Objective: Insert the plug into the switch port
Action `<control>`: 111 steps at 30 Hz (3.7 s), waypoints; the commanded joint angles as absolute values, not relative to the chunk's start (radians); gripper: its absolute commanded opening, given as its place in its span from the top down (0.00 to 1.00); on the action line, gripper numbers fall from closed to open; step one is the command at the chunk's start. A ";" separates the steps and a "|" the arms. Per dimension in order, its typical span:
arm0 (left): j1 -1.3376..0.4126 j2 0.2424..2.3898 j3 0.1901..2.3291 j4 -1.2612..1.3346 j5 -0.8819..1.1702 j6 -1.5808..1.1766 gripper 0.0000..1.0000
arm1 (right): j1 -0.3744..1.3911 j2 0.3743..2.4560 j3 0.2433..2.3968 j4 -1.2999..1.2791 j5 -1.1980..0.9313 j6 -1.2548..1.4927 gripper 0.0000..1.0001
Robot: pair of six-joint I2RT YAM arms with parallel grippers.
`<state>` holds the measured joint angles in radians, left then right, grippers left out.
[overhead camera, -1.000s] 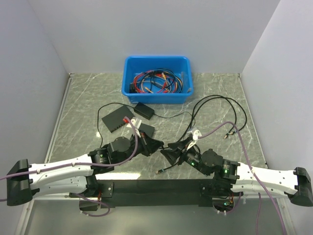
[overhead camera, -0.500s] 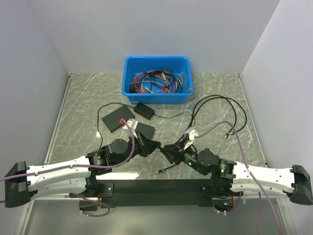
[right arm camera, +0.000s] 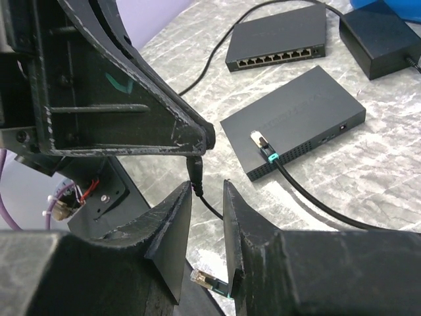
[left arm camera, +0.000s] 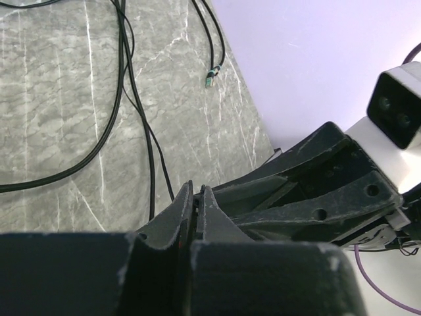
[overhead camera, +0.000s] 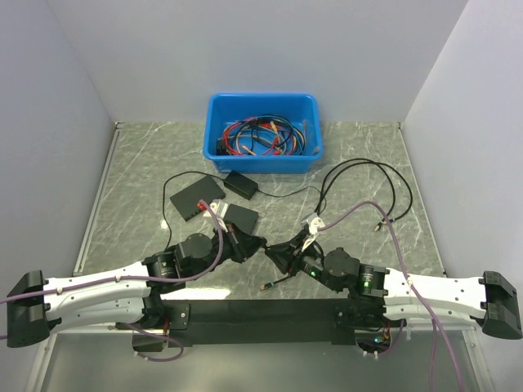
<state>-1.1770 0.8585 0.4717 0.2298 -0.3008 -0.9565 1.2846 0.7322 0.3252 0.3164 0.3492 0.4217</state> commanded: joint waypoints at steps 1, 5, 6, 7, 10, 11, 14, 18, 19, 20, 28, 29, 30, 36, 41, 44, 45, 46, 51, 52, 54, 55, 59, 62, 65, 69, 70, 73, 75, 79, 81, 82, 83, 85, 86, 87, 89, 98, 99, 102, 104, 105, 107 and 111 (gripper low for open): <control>-1.183 0.838 0.459 0.268 -0.316 -0.971 0.99 | 1.282 0.726 0.354 0.388 0.368 0.419 0.67; -1.183 0.835 0.457 0.268 -0.318 -0.973 0.99 | 1.285 0.729 0.357 0.397 0.357 0.416 0.67; -1.183 0.834 0.457 0.268 -0.318 -0.973 0.99 | 1.284 0.733 0.359 0.402 0.354 0.416 0.68; -1.183 0.833 0.457 0.268 -0.318 -0.971 0.99 | 1.284 0.739 0.360 0.402 0.351 0.416 0.69; -1.183 0.833 0.457 0.270 -0.316 -0.974 0.99 | 1.284 0.761 0.368 0.407 0.345 0.414 0.69; -1.183 0.833 0.459 0.268 -0.316 -0.973 0.99 | 1.285 0.767 0.371 0.408 0.342 0.416 0.70; -1.183 0.834 0.462 0.262 -0.319 -0.969 0.99 | 1.284 0.782 0.376 0.416 0.337 0.413 0.70; -1.183 0.833 0.465 0.256 -0.321 -0.969 0.99 | 1.284 0.790 0.380 0.417 0.339 0.410 0.71; -1.183 0.833 0.465 0.253 -0.322 -0.968 0.99 | 1.285 0.790 0.380 0.417 0.337 0.408 0.73; -1.184 0.830 0.466 0.249 -0.324 -0.966 0.99 | 1.284 0.788 0.379 0.417 0.341 0.410 0.73; -1.183 0.836 0.474 0.232 -0.331 -0.963 0.99 | 1.284 0.773 0.376 0.430 0.344 0.405 0.71; -1.183 0.833 0.474 0.229 -0.334 -0.963 0.99 | 1.284 0.775 0.380 0.430 0.342 0.405 0.71; -1.183 0.831 0.472 0.230 -0.334 -0.963 0.99 | 1.285 0.781 0.382 0.430 0.341 0.403 0.71; -1.183 0.831 0.474 0.235 -0.331 -0.962 0.99 | 1.287 0.807 0.393 0.439 0.339 0.402 0.72; -1.183 0.831 0.468 0.242 -0.328 -0.963 0.99 | 1.284 0.828 0.399 0.446 0.331 0.405 0.78; -1.183 0.827 0.465 0.250 -0.328 -0.965 0.99 | 1.284 0.838 0.397 0.449 0.328 0.408 0.78; -1.183 0.827 0.465 0.249 -0.330 -0.965 0.99 | 1.284 0.838 0.396 0.451 0.327 0.410 0.78; -1.183 0.827 0.465 0.249 -0.331 -0.966 0.99 | 1.284 0.838 0.396 0.451 0.327 0.410 0.78; -1.183 0.830 0.463 0.250 -0.331 -0.966 0.99 | 1.285 0.828 0.385 0.454 0.333 0.411 0.79; -1.183 0.830 0.462 0.252 -0.331 -0.969 0.99 | 1.285 0.828 0.384 0.454 0.333 0.413 0.81; -1.183 0.830 0.460 0.252 -0.333 -0.969 0.99 | 1.284 0.825 0.382 0.453 0.336 0.413 0.85; -1.183 0.828 0.459 0.252 -0.334 -0.973 0.99 | 1.284 0.824 0.379 0.453 0.339 0.416 0.86; -1.183 0.822 0.456 0.252 -0.339 -0.974 0.99 | 1.282 0.825 0.374 0.451 0.337 0.419 0.96; -1.183 0.821 0.462 0.239 -0.342 -0.971 0.99 | 1.284 0.825 0.374 0.449 0.344 0.419 1.00; -1.183 0.819 0.485 0.177 -0.371 -0.956 0.94 | 1.284 0.825 0.385 0.402 0.380 0.420 1.00; -1.183 0.798 0.506 0.063 -0.445 -0.931 0.80 | 1.261 0.845 0.417 0.318 0.451 0.407 1.00; -1.181 0.792 0.508 0.049 -0.459 -0.925 0.77 | 1.223 0.853 0.423 0.302 0.454 0.410 1.00; -1.172 0.755 0.508 0.011 -0.508 -0.888 0.63 | 1.131 0.874 0.433 0.261 0.402 0.443 1.00; -1.143 0.727 0.505 0.003 -0.520 -0.871 0.52 | 1.030 0.900 0.437 0.243 0.361 0.469 1.00; -1.022 0.715 0.491 0.003 -0.450 -0.809 0.41 | 0.924 0.983 0.507 0.195 0.298 0.476 1.00; -0.898 0.732 0.482 0.008 -0.350 -0.795 0.38 | 0.897 1.066 0.550 0.157 0.293 0.454 1.00; -0.856 0.761 0.479 0.018 -0.310 -0.779 0.37 | 0.893 1.096 0.598 0.143 0.291 0.446 1.00; -0.816 0.779 0.471 0.031 -0.278 -0.775 0.36 | 0.887 1.167 0.623 0.132 0.287 0.437 1.00; -0.726 0.845 0.466 0.063 -0.219 -0.759 0.36 | 0.877 1.239 0.688 0.104 0.298 0.414 1.00; -0.686 0.868 0.457 0.080 -0.207 -0.753 0.36 | 0.877 1.311 0.705 0.104 0.298 0.408 1.00; -0.671 0.889 0.454 0.118 -0.193 -0.746 0.36 | 0.870 1.348 0.722 0.104 0.293 0.405 1.00; -0.623 0.949 0.437 0.167 -0.178 -0.729 0.35 | 0.862 1.447 0.771 0.104 0.267 0.413 1.00; -0.466 1.199 0.446 0.418 0.014 -0.657 0.39 | 0.861 1.582 0.790 0.146 0.193 0.443 1.00; -0.462 1.221 0.454 0.428 0.020 -0.649 0.39 | 0.861 1.582 0.787 0.146 0.193 0.446 1.00; -0.459 1.319 0.485 0.492 0.044 -0.624 0.39 | 0.862 1.582 0.762 0.158 0.170 0.459 1.00; -0.459 1.400 0.509 0.532 0.064 -0.615 0.40 | 0.865 1.589 0.746 0.181 0.138 0.471 1.00; -0.456 1.426 0.521 0.560 0.101 -0.614 0.41 | 0.865 1.592 0.735 0.187 0.126 0.482 1.00; -0.456 1.492 0.552 0.583 0.133 -0.601 0.42 | 0.879 1.603 0.723 0.216 0.100 0.491 1.00; -0.456 1.584 0.607 0.614 0.190 -0.580 0.44 | 0.968 1.641 0.722 0.235 0.136 0.511 1.00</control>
